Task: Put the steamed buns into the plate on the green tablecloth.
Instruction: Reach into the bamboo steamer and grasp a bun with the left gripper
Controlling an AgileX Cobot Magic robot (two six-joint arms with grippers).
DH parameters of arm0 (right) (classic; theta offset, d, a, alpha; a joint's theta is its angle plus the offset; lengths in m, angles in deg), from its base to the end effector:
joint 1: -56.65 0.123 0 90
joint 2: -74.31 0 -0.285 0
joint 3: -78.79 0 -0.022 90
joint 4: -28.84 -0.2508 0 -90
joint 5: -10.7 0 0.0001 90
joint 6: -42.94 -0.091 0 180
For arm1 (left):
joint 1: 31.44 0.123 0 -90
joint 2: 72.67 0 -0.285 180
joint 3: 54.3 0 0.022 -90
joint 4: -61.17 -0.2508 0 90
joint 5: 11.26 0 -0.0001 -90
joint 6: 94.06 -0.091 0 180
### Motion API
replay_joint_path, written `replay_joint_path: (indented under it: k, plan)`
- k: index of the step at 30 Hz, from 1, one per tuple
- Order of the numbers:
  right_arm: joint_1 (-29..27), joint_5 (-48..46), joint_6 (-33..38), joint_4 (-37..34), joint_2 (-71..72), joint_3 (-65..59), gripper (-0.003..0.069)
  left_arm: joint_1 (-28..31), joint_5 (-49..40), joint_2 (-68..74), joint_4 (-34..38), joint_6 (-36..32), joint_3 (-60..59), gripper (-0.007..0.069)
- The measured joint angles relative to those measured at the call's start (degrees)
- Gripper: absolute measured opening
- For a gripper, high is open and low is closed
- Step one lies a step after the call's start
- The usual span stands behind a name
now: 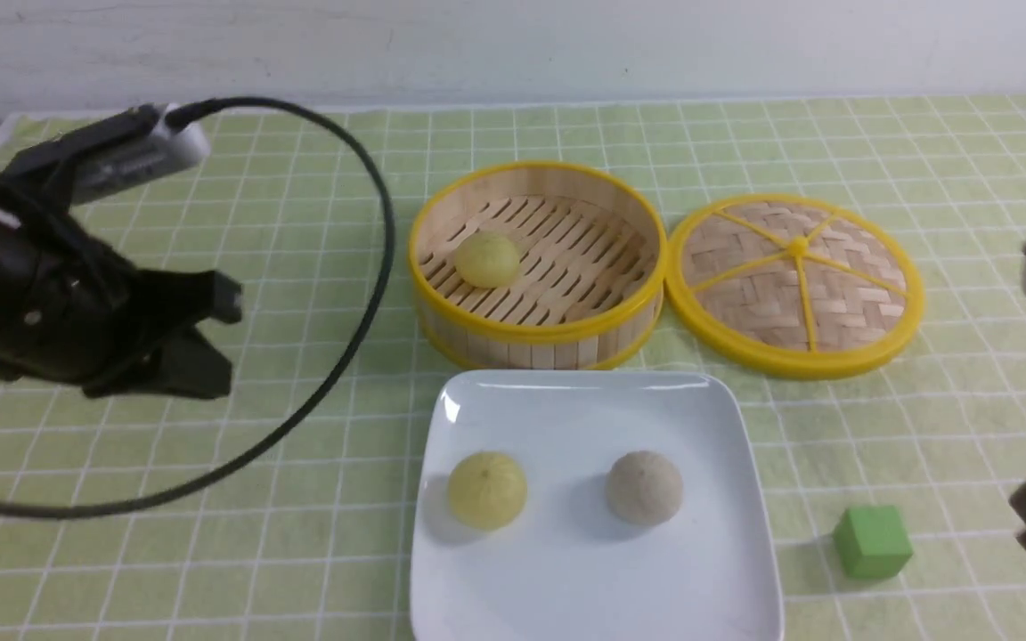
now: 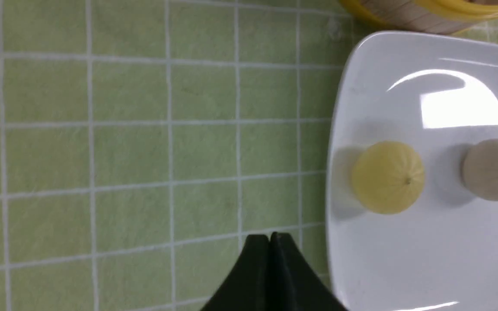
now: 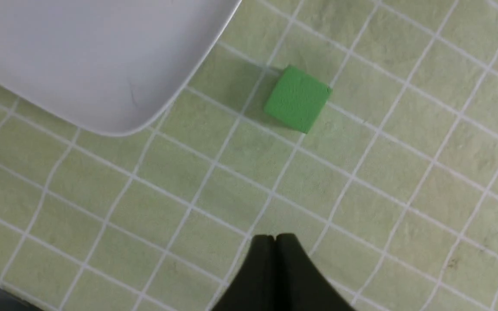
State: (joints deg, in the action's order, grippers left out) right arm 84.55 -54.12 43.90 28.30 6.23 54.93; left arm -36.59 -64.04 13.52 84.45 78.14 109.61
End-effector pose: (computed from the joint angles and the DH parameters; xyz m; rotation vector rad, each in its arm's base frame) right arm 0.1594 0.0853 0.3172 -0.6812 2.6598 0.1440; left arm 0.2667 -0.0528 0.2987 0.0663 2.6605 -0.4942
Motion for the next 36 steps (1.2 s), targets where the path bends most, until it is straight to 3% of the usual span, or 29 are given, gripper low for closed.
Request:
replay_joint_path:
  k: [3, 8, 10, 13, 21, 31, 36]
  plan:
    - [0.0, 8.9, 0.0, 0.0, 9.0, -10.9, -0.0013, -7.8, 2.1, 7.6, -2.1, 1.2, 9.0, 0.0002]
    - [0.0, 12.1, -0.2, 0.0, 13.6, -17.0, -0.0011, -12.5, 3.1, 17.6, -5.4, 7.8, 22.0, 0.0034]
    - [0.0, 12.6, -0.2, 0.0, 14.3, -17.8, -0.0011, -13.8, 1.1, 23.3, -7.8, 11.3, 29.9, 0.0074]
    - [0.0, 14.4, -0.2, 0.0, 14.4, -18.0, -0.0008, -14.9, -5.5, 34.1, -11.0, 15.3, 45.4, 0.0192]
    - [0.0, 14.9, -0.2, 0.0, 14.4, -18.1, -0.0003, -15.1, -14.9, 52.6, -13.1, 16.3, 68.1, 0.0391]
    - [0.0, 15.2, -0.2, 0.0, 14.4, -18.1, 0.0001, -15.1, -14.3, 59.7, -11.1, 16.3, 72.3, 0.0402]
    - [0.0, 15.3, -0.2, 0.0, 14.4, -18.1, 0.0004, -15.1, -12.9, 60.8, -11.1, 16.3, 72.4, 0.0316]
